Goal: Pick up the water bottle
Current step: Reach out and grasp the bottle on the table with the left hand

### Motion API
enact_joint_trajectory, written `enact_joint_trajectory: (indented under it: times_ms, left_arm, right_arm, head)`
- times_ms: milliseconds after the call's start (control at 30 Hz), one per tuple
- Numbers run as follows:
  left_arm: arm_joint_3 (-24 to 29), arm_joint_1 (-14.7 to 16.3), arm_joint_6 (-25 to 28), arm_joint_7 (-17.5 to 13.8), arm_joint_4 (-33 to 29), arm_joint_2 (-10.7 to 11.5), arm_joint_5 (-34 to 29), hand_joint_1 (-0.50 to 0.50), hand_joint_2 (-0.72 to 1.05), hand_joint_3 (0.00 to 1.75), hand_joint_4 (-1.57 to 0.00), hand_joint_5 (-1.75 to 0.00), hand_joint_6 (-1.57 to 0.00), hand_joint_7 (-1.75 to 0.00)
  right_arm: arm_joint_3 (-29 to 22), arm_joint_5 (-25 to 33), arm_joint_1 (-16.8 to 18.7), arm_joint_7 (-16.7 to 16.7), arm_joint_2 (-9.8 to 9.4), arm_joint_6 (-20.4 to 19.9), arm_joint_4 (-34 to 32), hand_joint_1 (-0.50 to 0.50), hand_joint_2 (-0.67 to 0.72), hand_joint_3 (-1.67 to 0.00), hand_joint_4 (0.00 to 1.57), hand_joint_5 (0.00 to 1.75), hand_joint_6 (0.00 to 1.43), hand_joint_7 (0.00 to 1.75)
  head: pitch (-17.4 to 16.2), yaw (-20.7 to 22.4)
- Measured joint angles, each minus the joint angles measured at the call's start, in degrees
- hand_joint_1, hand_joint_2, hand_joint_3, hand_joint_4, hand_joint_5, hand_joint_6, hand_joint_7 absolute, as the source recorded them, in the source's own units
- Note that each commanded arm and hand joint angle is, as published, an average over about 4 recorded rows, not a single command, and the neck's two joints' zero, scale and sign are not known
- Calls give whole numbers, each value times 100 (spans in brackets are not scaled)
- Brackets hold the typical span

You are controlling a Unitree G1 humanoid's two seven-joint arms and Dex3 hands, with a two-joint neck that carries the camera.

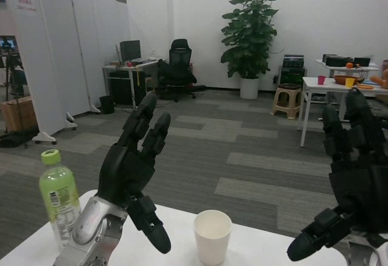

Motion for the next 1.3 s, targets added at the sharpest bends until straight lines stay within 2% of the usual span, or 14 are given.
enact_joint_trajectory:
  times_ms: [500, 600, 767, 900, 1033, 1133, 1300]
  left_arm:
    - [23, 0, -1, 17, 36, 29, -24, -48, -72, 9, 0, 0, 0, 0]
    - [26, 0, 0, 13, 47, 29, -32, -48, -72, 9, 0, 0, 0, 0]
    - [60, 1, 23, -76, 221, 29, -56, -48, -72, 9, 0, 0, 0, 0]
    - [110, 8, 35, -129, 340, 30, -87, -48, -72, 9, 0, 0, 0, 0]
    - [182, 34, 39, -178, 457, 29, -99, -48, -72, 9, 0, 0, 0, 0]
    - [359, 100, 205, -268, 467, 26, -57, -48, -72, 9, 0, 0, 0, 0]
    - [885, 303, 470, -318, 125, 19, 282, -48, -72, 9, 0, 0, 0, 0]
  right_arm:
    - [4, 2, 12, 88, 0, 81, 1, -46, 66, 0, 0, 0, 0, 0]
    - [3, 2, 12, 134, 0, 148, 3, -46, 66, 0, 0, 0, 0, 0]
    - [-10, 74, 10, 438, 3, 454, 151, -46, 66, 0, 0, 0, 0, 0]
    - [-88, 111, 10, 749, 13, 806, 232, -46, 66, 0, 0, 0, 0, 0]
    - [-148, 108, 9, 1048, 19, 1115, 255, -46, 66, 0, 0, 0, 0, 0]
    - [-154, 99, 6, 1130, 20, 1182, 334, -46, 66, 0, 0, 0, 0, 0]
    - [-152, 82, -7, 1139, 21, 1184, 454, -46, 66, 0, 0, 0, 0, 0]
  head:
    - [-258, 10]
    - [-616, -18]
    - [-1630, -127]
    - [-1903, -119]
    - [-1794, -78]
    - [-1491, 88]
    - [-952, 685]
